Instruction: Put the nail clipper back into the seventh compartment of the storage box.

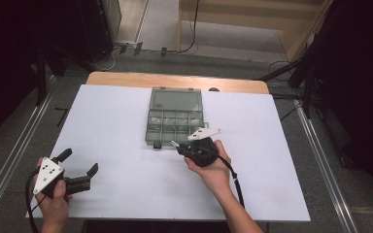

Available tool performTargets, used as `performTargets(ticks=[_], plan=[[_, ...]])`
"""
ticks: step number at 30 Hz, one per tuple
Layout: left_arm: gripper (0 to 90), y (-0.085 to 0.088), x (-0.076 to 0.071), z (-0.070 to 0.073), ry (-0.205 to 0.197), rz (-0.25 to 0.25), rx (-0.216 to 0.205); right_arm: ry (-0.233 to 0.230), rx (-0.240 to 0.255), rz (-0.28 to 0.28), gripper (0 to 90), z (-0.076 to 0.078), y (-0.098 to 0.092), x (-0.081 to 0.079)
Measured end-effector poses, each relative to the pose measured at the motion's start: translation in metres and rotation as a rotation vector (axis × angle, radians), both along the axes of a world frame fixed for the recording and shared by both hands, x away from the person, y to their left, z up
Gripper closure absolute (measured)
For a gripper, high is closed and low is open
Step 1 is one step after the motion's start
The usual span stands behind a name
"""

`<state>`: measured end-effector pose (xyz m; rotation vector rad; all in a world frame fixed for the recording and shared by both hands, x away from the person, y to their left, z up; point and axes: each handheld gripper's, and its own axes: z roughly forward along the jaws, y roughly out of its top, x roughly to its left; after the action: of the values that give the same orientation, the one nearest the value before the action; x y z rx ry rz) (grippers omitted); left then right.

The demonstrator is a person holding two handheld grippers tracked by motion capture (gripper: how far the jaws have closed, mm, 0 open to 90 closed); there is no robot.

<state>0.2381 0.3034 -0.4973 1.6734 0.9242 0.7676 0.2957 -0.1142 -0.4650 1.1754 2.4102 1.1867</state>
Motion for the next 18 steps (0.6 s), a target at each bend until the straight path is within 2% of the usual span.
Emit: performTargets(ticks=[18], plan=[[0.0,0.000,0.000,0.000,-0.001,0.001,0.001,-0.006,-0.017,-0.044,81.4,0.001,-0.009,0.014]])
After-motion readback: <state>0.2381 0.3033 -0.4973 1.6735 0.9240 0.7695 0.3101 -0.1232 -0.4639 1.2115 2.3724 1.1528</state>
